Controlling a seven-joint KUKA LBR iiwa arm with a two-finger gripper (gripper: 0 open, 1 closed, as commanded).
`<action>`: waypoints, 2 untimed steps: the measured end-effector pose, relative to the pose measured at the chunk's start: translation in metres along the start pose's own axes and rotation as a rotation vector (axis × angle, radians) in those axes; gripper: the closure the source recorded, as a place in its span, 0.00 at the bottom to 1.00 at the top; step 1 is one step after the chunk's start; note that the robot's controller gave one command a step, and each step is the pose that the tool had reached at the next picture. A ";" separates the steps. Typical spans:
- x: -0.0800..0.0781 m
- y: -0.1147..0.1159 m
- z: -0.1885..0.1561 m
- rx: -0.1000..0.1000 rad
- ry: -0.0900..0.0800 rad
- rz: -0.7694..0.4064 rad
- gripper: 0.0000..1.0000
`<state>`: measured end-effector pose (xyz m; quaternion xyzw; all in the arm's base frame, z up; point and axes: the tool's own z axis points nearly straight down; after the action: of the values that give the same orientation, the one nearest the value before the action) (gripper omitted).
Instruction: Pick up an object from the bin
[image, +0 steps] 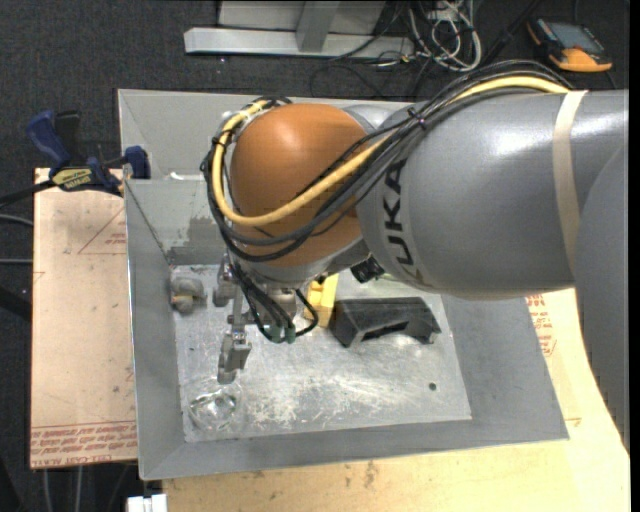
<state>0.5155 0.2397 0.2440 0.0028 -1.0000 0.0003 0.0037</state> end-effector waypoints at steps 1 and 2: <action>-0.002 -0.001 -0.004 -0.002 -0.007 0.005 0.00; 0.001 0.000 0.035 -0.002 -0.012 -0.091 0.00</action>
Offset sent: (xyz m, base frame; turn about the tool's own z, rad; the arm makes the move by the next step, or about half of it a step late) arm -0.0141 0.0011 -0.1534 -0.3654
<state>0.5142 0.2394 0.2095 0.0481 -0.9988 -0.0010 -0.0021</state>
